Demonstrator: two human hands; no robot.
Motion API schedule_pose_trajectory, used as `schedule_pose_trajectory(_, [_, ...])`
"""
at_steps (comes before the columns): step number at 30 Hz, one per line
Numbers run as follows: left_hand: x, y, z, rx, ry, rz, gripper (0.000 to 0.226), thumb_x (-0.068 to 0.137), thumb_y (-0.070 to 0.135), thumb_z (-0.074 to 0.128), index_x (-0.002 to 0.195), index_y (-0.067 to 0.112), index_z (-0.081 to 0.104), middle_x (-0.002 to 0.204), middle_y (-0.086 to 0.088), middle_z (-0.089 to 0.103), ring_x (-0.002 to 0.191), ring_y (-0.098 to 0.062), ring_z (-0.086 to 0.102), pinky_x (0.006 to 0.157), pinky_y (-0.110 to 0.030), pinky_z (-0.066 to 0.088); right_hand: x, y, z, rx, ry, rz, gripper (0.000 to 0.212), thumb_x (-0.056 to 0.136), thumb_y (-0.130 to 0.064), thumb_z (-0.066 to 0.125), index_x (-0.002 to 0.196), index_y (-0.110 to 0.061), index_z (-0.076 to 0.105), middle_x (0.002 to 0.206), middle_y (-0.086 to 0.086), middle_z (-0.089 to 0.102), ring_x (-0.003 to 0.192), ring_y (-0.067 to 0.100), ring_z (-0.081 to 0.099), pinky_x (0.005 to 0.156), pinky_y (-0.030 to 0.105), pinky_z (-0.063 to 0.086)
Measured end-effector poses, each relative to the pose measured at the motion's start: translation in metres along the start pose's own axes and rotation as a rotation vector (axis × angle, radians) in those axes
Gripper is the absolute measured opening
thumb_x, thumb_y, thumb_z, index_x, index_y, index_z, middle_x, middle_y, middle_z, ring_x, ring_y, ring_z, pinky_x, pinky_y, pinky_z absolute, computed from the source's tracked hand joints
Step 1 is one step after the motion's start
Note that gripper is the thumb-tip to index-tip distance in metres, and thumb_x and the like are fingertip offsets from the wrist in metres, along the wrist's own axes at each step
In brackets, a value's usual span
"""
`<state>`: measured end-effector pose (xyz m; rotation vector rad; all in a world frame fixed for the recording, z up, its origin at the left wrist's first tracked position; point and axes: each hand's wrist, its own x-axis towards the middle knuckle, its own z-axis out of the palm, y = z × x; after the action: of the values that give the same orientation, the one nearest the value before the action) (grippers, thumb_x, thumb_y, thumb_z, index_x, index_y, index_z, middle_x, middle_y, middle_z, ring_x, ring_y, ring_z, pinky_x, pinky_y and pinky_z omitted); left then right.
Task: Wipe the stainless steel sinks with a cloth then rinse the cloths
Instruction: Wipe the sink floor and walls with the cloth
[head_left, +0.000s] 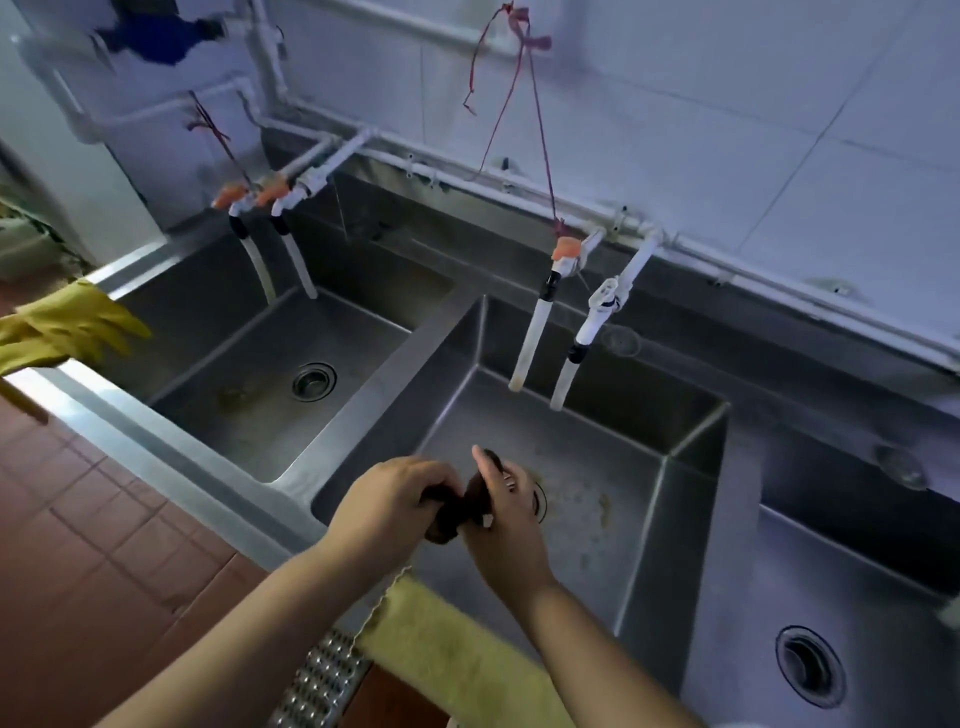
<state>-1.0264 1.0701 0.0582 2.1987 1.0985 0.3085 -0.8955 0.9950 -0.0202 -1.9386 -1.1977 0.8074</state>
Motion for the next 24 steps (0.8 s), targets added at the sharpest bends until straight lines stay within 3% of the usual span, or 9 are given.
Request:
schedule_pose_trajectory(2, [0.018, -0.015, 0.002, 0.027, -0.025, 0.000, 0.031, 0.070, 0.003, 0.063, 0.083, 0.030, 0.070, 0.079, 0.016, 0.064, 0.075, -0.004, 0.060, 0.064, -0.012, 0.043, 0.019, 0.004, 0.000, -0.127, -0.032, 0.025, 0.023, 0.086, -0.033, 0.054, 0.109, -0.035, 0.057, 0.138, -0.006, 0.030, 0.110, 0.014, 0.049, 0.082, 0.029, 0.046])
schedule_pose_trajectory(3, [0.029, -0.025, 0.004, 0.038, -0.026, -0.003, 0.029, 0.072, 0.006, 0.064, 0.084, 0.032, 0.069, 0.078, 0.018, 0.062, 0.075, -0.003, 0.057, 0.062, -0.007, 0.038, 0.029, 0.008, 0.002, -0.185, -0.041, 0.067, 0.012, 0.085, -0.035, 0.054, 0.095, -0.030, 0.058, 0.136, -0.006, 0.034, 0.105, 0.015, 0.049, 0.078, 0.032, 0.046])
schedule_pose_trajectory(6, [0.056, -0.058, 0.018, 0.016, -0.079, -0.048, 0.023, 0.077, 0.014, 0.064, 0.084, 0.035, 0.067, 0.077, 0.018, 0.063, 0.072, -0.002, 0.058, 0.060, -0.011, 0.041, 0.052, 0.031, 0.007, -0.352, -0.028, 0.172, 0.018, 0.080, -0.036, 0.060, 0.080, -0.019, 0.056, 0.127, -0.005, 0.043, 0.107, 0.019, 0.048, 0.080, 0.034, 0.045])
schedule_pose_trajectory(11, [0.093, -0.120, 0.065, 0.104, -0.319, -0.095, 0.020, 0.084, 0.019, 0.059, 0.098, 0.032, 0.064, 0.089, 0.007, 0.067, 0.083, -0.017, 0.062, 0.061, -0.027, 0.042, 0.068, 0.076, 0.029, -0.563, -0.122, 0.182, 0.022, 0.079, -0.033, 0.067, 0.097, -0.020, 0.067, 0.112, -0.004, 0.061, 0.109, 0.021, 0.049, 0.084, 0.031, 0.039])
schedule_pose_trajectory(15, [0.106, -0.162, 0.100, 0.124, -0.550, -0.118, 0.020, 0.085, 0.015, 0.056, 0.100, 0.027, 0.062, 0.094, 0.001, 0.067, 0.086, -0.021, 0.061, 0.062, -0.027, 0.041, 0.070, 0.104, 0.057, -0.565, -0.325, 0.392, 0.023, 0.080, -0.029, 0.066, 0.100, -0.019, 0.064, 0.103, 0.005, 0.064, 0.102, 0.026, 0.053, 0.079, 0.032, 0.036])
schedule_pose_trajectory(18, [0.114, -0.186, 0.119, 0.107, -0.673, -0.152, 0.021, 0.085, 0.010, 0.053, 0.101, 0.021, 0.061, 0.098, -0.002, 0.066, 0.092, -0.023, 0.061, 0.065, -0.025, 0.039, 0.078, 0.120, 0.076, -0.484, -0.477, 0.592, 0.026, 0.079, -0.031, 0.066, 0.102, -0.019, 0.063, 0.106, 0.007, 0.064, 0.098, 0.029, 0.058, 0.078, 0.032, 0.044])
schedule_pose_trajectory(22, [0.131, -0.202, 0.130, 0.025, -0.700, -0.219, 0.026, 0.088, 0.003, 0.047, 0.107, 0.019, 0.055, 0.113, -0.003, 0.058, 0.102, -0.018, 0.055, 0.081, -0.021, 0.039, 0.089, 0.138, 0.095, -0.447, -0.431, 0.628, 0.040, 0.087, -0.024, 0.061, 0.126, -0.018, 0.053, 0.126, 0.009, 0.055, 0.114, 0.032, 0.054, 0.090, 0.037, 0.046])
schedule_pose_trajectory(24, [0.145, -0.207, 0.128, 0.110, -0.643, -0.123, 0.037, 0.087, 0.001, 0.046, 0.120, 0.017, 0.054, 0.123, -0.004, 0.056, 0.110, -0.022, 0.055, 0.093, -0.027, 0.043, 0.096, 0.145, 0.102, -0.550, -0.435, 0.552, 0.041, 0.091, -0.021, 0.055, 0.131, -0.017, 0.048, 0.130, 0.010, 0.053, 0.115, 0.032, 0.053, 0.090, 0.038, 0.046])
